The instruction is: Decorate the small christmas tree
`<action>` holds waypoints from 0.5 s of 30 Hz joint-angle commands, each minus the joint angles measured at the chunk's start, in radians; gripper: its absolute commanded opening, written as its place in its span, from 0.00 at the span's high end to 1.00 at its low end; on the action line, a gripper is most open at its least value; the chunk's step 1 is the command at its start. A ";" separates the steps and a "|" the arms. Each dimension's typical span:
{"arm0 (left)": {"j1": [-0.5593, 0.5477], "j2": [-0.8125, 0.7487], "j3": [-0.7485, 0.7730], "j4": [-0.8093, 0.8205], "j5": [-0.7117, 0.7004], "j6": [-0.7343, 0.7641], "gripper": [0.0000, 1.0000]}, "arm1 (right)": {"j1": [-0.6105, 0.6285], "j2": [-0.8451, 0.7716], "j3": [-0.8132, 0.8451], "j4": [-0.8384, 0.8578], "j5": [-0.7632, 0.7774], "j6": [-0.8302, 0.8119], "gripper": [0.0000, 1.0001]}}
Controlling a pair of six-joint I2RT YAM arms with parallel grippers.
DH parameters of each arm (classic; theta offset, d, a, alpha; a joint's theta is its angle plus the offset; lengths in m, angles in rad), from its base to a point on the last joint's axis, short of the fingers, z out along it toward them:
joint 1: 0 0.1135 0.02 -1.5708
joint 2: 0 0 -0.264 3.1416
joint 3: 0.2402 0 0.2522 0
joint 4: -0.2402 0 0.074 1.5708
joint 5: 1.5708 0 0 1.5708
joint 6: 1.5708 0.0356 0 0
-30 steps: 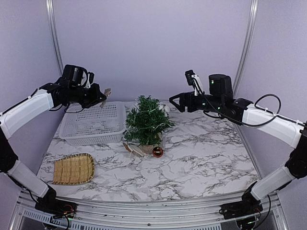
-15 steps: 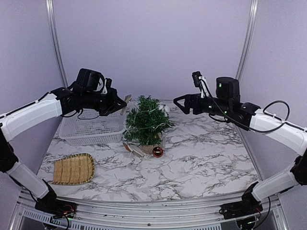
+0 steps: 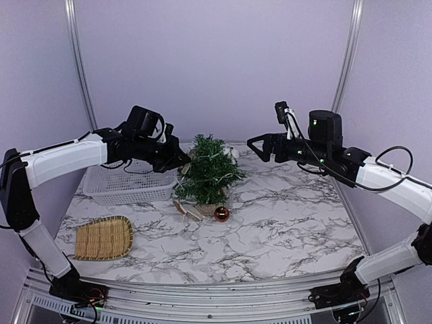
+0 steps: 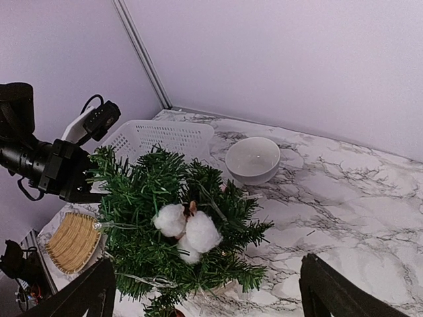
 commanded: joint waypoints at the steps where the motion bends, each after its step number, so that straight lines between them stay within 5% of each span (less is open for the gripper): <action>1: -0.008 0.017 0.033 0.024 0.029 0.004 1.00 | -0.007 -0.015 0.004 0.017 0.004 0.006 0.05; 6: -0.013 0.021 0.040 0.023 0.022 0.016 0.99 | -0.007 -0.010 0.004 0.019 -0.003 0.004 0.05; 11: -0.014 0.034 0.045 -0.001 0.021 0.024 0.79 | -0.008 -0.011 0.004 0.019 -0.005 0.003 0.05; 15: -0.014 0.031 0.049 -0.030 0.001 0.042 0.76 | -0.007 -0.014 0.002 0.015 -0.005 0.003 0.05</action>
